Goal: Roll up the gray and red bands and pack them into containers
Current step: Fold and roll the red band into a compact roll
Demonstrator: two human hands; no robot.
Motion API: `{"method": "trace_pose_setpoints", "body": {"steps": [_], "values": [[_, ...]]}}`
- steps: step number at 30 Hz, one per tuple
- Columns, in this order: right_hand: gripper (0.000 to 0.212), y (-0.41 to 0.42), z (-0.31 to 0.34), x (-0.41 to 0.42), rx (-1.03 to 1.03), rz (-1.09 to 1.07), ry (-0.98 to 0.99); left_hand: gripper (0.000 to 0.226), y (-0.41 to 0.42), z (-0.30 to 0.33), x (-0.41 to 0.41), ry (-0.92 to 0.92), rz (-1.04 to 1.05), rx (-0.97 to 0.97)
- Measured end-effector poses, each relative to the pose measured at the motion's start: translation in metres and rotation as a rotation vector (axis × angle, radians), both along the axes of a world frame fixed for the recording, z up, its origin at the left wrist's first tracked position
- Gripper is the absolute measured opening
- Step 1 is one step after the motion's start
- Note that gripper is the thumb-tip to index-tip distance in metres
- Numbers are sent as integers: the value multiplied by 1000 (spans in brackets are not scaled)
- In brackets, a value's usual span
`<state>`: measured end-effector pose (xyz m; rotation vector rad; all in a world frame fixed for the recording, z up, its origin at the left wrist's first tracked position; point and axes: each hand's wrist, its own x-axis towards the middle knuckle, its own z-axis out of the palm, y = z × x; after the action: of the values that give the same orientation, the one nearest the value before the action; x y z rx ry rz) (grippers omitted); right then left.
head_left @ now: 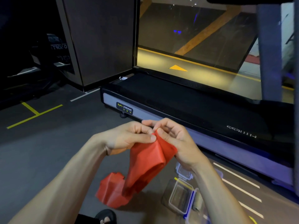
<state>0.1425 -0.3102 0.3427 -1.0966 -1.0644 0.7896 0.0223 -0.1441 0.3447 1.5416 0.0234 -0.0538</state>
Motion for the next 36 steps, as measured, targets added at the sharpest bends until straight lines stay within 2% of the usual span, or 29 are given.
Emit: {"method": "trace_pose_setpoints", "body": {"steps": [2,8,15,16,18,21,23,25,29,33,36], "values": [[7,0,3,-1,-24,-16,-70,37,1,1,-1,-4,8,34],[13,-5,4,7,-109,-98,-253,24,1,7,-2,-15,-41,150],[6,-6,4,18,-187,-100,-462,20,8,3,-2,43,-40,278],[6,-6,4,19,-175,-95,-425,21,8,2,-1,50,-49,297],[7,-6,6,19,-101,-101,-233,27,8,-1,-2,60,-85,326],[7,-8,11,20,26,-76,139,23,10,-3,-2,52,-122,348],[14,-11,13,23,67,-45,264,16,10,-3,0,13,-88,349],[20,-12,12,26,94,-13,323,13,6,0,1,-22,-42,349],[8,-13,12,26,133,-48,386,17,4,1,3,-67,15,349],[29,-16,14,24,113,-84,396,15,2,1,3,-95,54,362],[26,-17,16,22,77,-109,377,17,1,1,3,-87,64,374]]}}
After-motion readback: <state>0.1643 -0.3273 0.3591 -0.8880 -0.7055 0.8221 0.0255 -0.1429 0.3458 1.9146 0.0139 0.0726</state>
